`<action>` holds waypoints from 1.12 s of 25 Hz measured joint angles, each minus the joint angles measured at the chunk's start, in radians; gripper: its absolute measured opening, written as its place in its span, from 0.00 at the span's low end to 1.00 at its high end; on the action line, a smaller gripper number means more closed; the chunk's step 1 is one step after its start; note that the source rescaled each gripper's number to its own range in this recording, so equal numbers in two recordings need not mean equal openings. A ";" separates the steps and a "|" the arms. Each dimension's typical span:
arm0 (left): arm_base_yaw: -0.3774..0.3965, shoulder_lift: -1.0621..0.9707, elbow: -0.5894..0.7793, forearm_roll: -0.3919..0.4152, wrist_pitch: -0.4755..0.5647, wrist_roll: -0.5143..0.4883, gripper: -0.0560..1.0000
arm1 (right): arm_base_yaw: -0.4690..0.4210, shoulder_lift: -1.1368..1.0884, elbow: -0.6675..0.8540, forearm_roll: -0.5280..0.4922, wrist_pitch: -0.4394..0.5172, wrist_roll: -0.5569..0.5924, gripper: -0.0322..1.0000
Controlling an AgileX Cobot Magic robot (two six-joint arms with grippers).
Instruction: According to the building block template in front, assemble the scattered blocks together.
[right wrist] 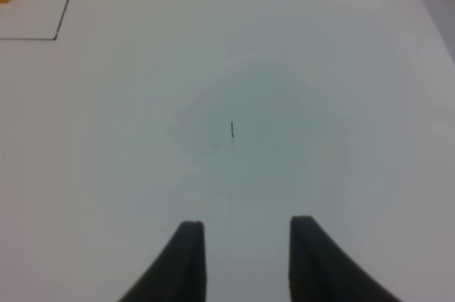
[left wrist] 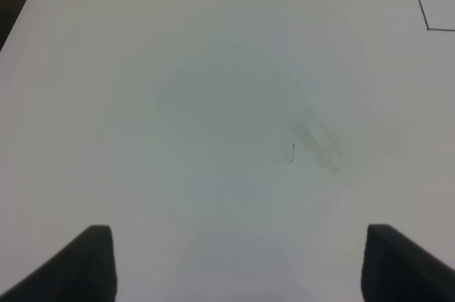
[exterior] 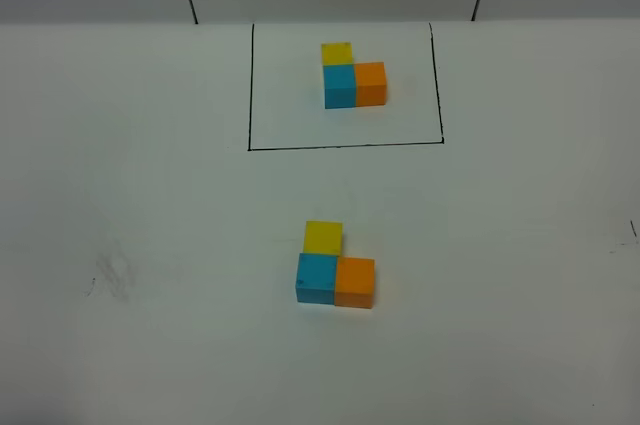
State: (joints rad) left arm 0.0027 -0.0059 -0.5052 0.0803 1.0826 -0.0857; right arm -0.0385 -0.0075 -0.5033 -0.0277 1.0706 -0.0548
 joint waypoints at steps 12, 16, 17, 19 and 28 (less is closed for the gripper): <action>0.000 0.000 0.000 0.000 0.000 0.000 0.62 | 0.000 0.000 0.000 0.000 0.000 0.000 0.03; 0.000 0.000 0.000 0.000 0.000 0.000 0.62 | 0.000 0.000 0.000 -0.001 0.000 0.000 0.03; 0.000 0.000 0.000 0.000 0.000 0.000 0.62 | 0.000 0.000 0.000 -0.001 0.000 0.000 0.03; 0.000 0.000 0.000 0.000 0.000 0.000 0.62 | 0.000 0.000 0.000 -0.001 0.000 0.000 0.03; 0.000 0.000 0.000 0.000 0.000 0.001 0.62 | 0.000 0.000 0.000 -0.001 0.000 0.000 0.03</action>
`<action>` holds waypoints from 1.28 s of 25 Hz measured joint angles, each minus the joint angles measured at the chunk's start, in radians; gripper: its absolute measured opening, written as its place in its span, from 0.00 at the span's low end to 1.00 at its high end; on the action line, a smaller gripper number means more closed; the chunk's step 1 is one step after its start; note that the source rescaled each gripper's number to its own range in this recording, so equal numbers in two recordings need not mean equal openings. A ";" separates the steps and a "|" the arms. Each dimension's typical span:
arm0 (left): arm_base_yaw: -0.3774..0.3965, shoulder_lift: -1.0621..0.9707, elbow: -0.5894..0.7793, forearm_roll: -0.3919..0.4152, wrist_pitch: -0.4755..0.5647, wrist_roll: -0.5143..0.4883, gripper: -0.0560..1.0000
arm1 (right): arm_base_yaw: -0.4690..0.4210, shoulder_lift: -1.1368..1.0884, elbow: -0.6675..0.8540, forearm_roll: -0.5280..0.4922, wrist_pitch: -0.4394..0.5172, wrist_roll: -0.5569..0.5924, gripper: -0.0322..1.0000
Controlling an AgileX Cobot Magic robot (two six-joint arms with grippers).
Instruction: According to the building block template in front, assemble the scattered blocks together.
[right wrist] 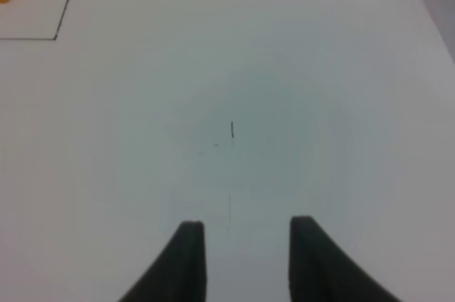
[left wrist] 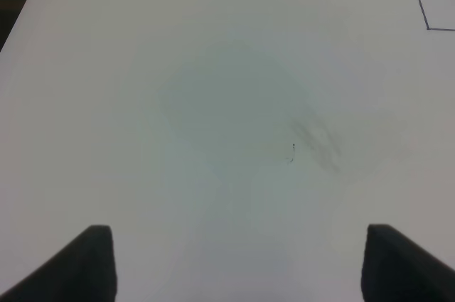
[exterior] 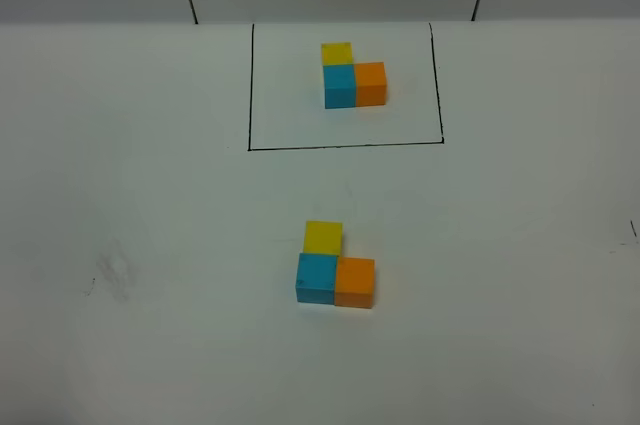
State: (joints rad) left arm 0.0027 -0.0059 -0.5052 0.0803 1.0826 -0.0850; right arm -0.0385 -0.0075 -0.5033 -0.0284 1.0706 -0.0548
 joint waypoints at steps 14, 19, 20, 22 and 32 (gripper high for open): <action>0.000 0.000 0.000 0.000 0.000 0.001 0.62 | 0.000 0.000 0.000 0.000 0.000 0.000 0.03; 0.000 0.000 0.000 0.000 0.000 0.000 0.62 | 0.000 0.000 0.000 0.000 0.000 0.000 0.03; 0.000 0.000 0.000 0.000 0.000 0.000 0.62 | 0.000 0.000 0.000 0.000 0.000 0.000 0.03; 0.000 0.000 0.000 0.000 0.000 0.001 0.62 | 0.000 0.000 0.000 0.000 0.000 0.000 0.03; 0.000 0.000 0.000 0.000 0.000 0.000 0.62 | 0.000 0.000 0.000 0.000 0.000 0.000 0.03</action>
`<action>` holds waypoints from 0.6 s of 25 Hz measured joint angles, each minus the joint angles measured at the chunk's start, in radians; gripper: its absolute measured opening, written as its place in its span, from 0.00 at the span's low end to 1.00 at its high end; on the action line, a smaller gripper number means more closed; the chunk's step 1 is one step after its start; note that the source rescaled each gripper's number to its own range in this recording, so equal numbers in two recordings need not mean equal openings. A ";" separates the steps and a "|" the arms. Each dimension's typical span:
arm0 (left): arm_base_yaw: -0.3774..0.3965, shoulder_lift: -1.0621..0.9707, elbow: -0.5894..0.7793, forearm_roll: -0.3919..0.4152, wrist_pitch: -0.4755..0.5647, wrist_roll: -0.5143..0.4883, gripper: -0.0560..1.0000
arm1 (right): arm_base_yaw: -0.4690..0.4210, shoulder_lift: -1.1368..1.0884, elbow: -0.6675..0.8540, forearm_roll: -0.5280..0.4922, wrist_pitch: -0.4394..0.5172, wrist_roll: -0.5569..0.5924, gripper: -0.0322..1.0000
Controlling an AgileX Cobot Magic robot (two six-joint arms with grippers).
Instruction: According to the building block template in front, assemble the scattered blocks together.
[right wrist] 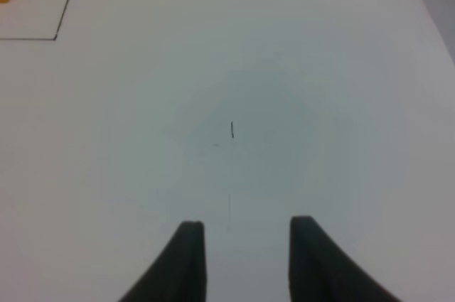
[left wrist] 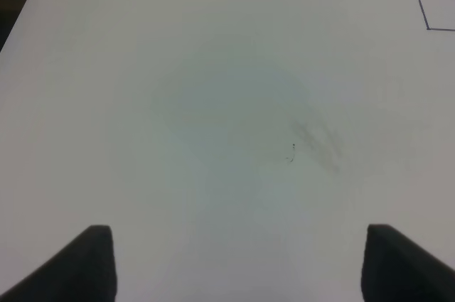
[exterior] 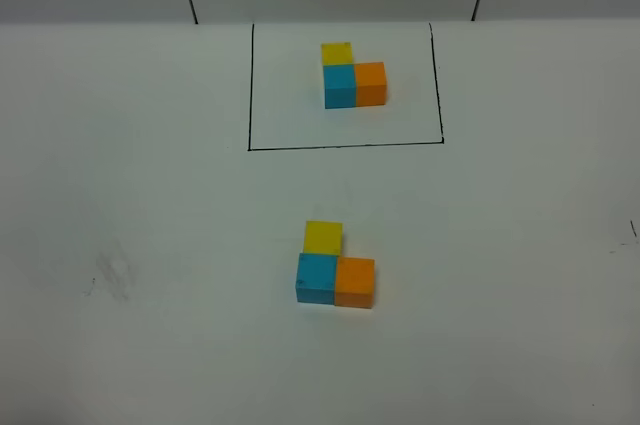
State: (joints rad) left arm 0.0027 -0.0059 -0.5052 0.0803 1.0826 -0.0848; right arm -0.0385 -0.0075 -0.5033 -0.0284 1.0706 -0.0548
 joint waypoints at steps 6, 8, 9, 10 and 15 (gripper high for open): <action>0.000 0.000 0.000 0.000 0.000 0.000 0.62 | 0.000 0.000 0.000 0.000 0.000 0.000 0.03; 0.000 0.000 0.000 0.000 0.000 0.000 0.62 | 0.007 0.000 0.000 0.000 0.000 0.000 0.03; 0.000 0.000 0.000 0.000 0.000 0.000 0.62 | 0.015 0.000 0.000 0.000 0.000 0.000 0.03; 0.000 0.000 0.000 0.000 0.000 0.000 0.62 | 0.024 0.000 0.000 0.000 0.000 0.000 0.03; 0.000 0.000 0.000 0.000 0.000 0.000 0.62 | 0.054 0.000 0.000 0.000 0.000 0.000 0.03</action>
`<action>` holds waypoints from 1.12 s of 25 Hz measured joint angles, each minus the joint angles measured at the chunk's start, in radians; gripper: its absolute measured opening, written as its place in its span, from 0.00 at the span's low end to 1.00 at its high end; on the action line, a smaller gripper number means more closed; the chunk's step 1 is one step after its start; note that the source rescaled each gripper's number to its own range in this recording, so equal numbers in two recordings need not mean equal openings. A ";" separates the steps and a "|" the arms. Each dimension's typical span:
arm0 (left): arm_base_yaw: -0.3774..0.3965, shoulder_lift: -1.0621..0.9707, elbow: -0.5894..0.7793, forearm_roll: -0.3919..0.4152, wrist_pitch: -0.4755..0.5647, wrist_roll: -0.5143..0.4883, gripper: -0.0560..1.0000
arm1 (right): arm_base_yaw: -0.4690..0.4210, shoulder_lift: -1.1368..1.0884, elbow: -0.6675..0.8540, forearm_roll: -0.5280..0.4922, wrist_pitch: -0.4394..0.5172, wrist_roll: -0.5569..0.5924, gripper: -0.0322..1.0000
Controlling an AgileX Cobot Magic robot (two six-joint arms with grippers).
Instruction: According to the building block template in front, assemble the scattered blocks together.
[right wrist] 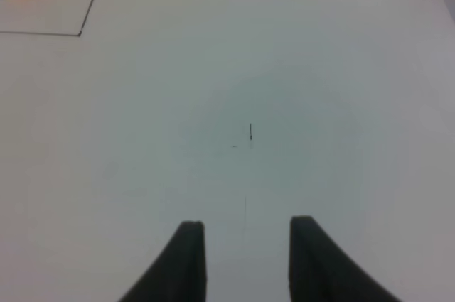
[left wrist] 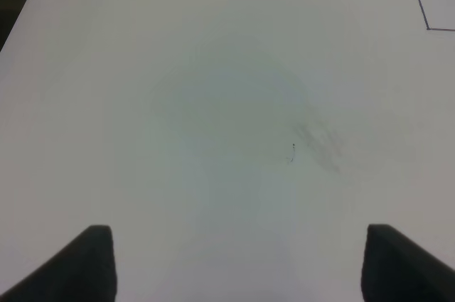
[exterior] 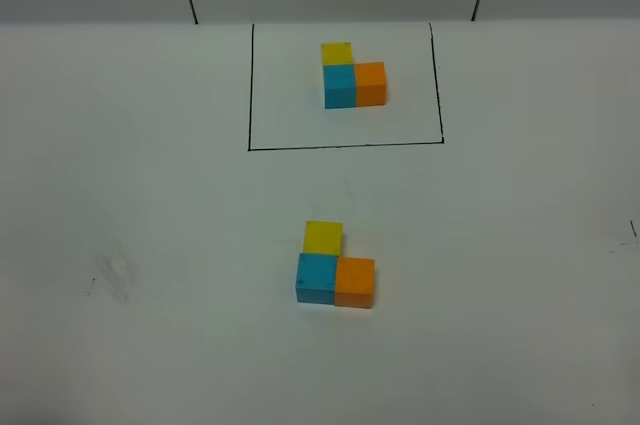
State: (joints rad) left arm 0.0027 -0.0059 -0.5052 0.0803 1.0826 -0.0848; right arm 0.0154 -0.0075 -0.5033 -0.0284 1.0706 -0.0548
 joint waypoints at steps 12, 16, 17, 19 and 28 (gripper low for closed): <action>0.000 0.000 0.000 0.000 0.000 0.000 0.62 | -0.025 0.000 0.000 0.000 0.000 0.000 0.03; 0.000 0.000 0.000 0.000 0.000 0.000 0.62 | -0.025 0.000 0.000 0.000 0.000 0.000 0.03; 0.000 0.000 0.000 0.000 0.000 0.000 0.62 | -0.025 0.000 0.000 0.000 0.000 0.000 0.03; 0.000 0.000 0.000 0.000 0.000 0.000 0.62 | -0.025 0.000 0.000 0.000 0.000 0.000 0.03; 0.000 0.000 0.000 0.000 0.000 0.000 0.62 | 0.018 0.000 0.000 0.001 0.000 0.000 0.03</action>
State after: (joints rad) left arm 0.0027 -0.0059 -0.5052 0.0803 1.0826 -0.0848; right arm 0.0338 -0.0075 -0.5033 -0.0275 1.0706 -0.0548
